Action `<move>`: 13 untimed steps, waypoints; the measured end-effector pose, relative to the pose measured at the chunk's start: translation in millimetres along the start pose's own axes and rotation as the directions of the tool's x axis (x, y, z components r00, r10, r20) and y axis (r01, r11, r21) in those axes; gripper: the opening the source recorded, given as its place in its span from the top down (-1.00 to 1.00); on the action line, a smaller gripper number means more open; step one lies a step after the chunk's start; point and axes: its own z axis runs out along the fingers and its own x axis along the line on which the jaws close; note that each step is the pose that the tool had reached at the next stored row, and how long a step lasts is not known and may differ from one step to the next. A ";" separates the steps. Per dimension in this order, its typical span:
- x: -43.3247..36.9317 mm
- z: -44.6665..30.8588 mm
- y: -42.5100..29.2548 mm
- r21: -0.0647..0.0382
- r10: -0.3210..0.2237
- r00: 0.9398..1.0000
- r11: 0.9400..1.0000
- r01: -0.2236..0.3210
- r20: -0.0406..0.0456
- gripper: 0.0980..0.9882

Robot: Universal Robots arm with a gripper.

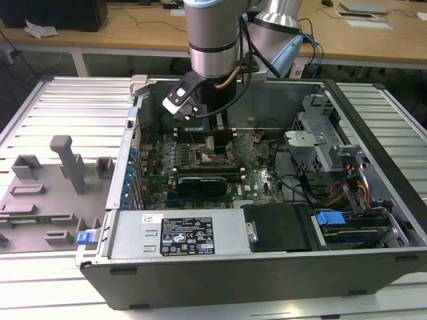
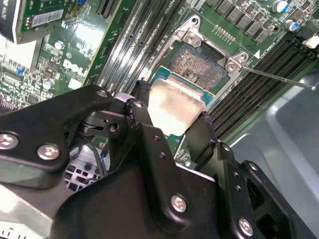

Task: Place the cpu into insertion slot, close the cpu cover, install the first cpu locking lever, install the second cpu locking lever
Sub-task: 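Place the cpu into insertion slot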

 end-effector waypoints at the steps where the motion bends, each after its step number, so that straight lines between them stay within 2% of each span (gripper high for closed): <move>1: 0.4 0.8 -0.3 0.000 0.005 1.000 1.000 -0.005 0.001 0.00; 9: 7.9 11.5 -5.2 0.000 0.032 0.999 0.999 -0.032 0.004 0.00; 13: 10.8 14.4 -6.7 0.000 0.037 0.999 0.999 -0.037 0.004 0.00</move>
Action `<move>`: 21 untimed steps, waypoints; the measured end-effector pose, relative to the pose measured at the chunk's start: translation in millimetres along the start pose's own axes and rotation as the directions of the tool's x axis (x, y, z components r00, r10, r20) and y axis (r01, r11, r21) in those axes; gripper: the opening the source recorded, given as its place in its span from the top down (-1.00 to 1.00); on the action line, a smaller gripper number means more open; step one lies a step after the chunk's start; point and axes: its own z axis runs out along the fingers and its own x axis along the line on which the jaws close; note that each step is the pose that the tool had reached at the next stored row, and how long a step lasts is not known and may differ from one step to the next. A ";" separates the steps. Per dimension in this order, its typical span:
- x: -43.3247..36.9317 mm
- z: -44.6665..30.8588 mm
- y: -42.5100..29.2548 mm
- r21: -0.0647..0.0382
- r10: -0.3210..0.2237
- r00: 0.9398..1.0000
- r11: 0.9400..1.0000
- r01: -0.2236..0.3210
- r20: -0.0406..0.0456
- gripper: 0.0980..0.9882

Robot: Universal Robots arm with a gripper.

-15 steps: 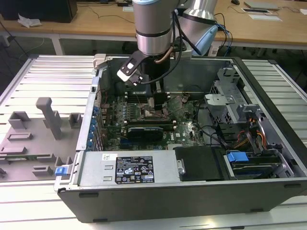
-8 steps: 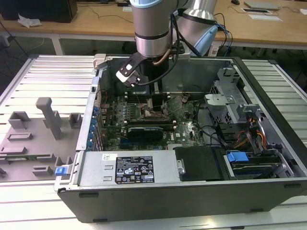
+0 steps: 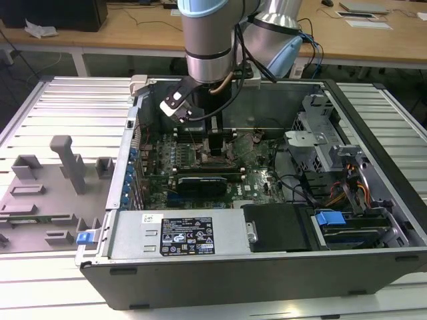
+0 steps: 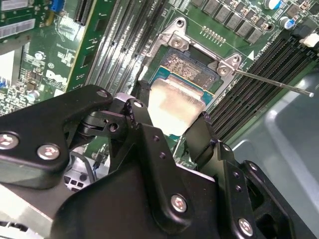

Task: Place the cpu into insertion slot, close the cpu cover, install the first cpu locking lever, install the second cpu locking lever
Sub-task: 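Place the cpu into insertion slot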

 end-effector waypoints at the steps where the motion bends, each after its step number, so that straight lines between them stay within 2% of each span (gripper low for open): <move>1: 1.2 1.2 -0.5 0.000 0.002 1.000 1.000 -0.002 0.000 0.00; 9: 3.3 18.5 -3.8 0.000 0.012 1.000 1.000 -0.012 0.001 0.00; 13: 3.7 24.8 -4.6 0.000 0.013 1.000 1.000 -0.013 0.001 0.00; 21: 7.7 30.8 -5.3 0.000 0.013 1.000 1.000 -0.013 0.002 0.00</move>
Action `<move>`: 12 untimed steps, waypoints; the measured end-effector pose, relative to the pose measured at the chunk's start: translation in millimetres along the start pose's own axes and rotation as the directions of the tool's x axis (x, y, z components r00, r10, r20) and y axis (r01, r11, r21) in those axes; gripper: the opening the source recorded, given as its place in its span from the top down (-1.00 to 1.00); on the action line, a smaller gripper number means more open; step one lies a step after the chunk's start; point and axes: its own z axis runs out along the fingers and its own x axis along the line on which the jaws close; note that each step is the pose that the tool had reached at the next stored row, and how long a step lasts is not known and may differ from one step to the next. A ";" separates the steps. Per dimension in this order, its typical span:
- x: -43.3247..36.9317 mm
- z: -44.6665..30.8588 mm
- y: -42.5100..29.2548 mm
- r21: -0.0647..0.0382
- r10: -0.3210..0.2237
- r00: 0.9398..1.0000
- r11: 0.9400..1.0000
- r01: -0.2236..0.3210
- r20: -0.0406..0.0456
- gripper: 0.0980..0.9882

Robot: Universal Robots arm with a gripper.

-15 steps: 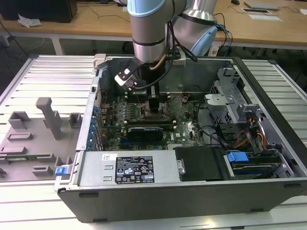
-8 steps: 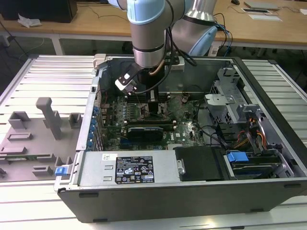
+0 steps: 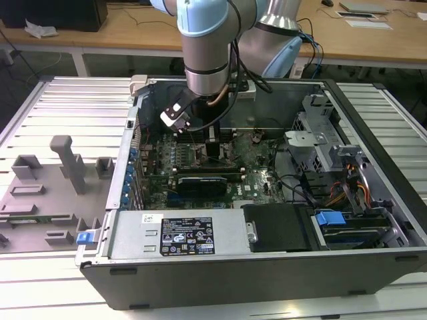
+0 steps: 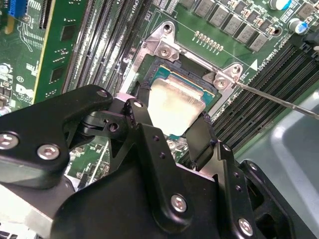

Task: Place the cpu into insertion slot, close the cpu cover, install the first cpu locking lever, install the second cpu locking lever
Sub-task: 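Place the cpu into insertion slot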

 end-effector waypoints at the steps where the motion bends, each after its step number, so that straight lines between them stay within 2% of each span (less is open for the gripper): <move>1: 0.0 1.1 -0.2 0.000 0.000 1.000 1.000 0.000 0.000 0.00; 12: 0.3 1.6 -0.3 0.000 0.000 1.000 1.000 0.000 0.000 -0.01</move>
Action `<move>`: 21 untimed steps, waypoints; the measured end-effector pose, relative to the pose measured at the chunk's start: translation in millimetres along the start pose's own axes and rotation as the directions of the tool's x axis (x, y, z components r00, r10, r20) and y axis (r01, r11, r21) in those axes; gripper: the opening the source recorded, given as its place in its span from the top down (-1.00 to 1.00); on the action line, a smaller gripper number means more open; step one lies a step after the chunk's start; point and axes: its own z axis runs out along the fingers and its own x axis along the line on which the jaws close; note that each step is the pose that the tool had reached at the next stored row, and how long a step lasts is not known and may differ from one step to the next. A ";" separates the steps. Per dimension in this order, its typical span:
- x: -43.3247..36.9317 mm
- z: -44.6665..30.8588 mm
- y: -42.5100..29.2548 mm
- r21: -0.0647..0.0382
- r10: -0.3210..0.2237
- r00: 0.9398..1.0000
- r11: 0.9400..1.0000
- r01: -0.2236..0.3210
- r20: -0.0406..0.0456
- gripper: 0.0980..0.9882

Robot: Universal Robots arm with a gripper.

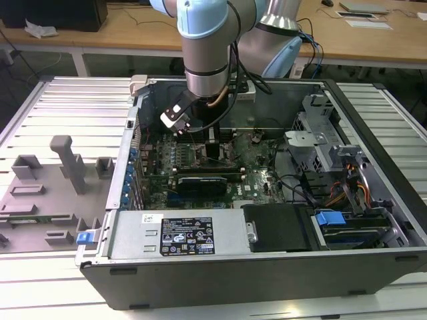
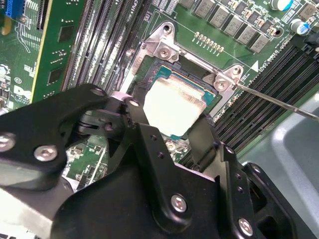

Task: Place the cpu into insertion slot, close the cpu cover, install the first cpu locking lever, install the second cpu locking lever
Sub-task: 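Place the cpu into insertion slot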

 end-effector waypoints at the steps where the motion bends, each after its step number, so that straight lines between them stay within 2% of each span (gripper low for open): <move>1: 0.0 0.0 0.0 0.000 0.000 1.000 1.000 0.000 0.000 -0.16; 4: 0.1 0.0 0.0 0.000 -0.004 1.000 1.000 0.004 0.001 -0.16; 8: 0.0 0.0 0.0 0.000 -0.036 0.999 0.999 0.036 -0.001 -0.16; 13: 0.0 -0.3 -0.1 0.000 -0.039 0.999 0.999 0.039 0.004 -0.16; 17: 0.0 -1.4 0.1 0.000 -0.041 0.999 0.999 0.041 0.016 -0.16; 21: 0.0 -1.5 0.1 0.000 -0.046 0.999 0.999 0.046 0.018 -0.16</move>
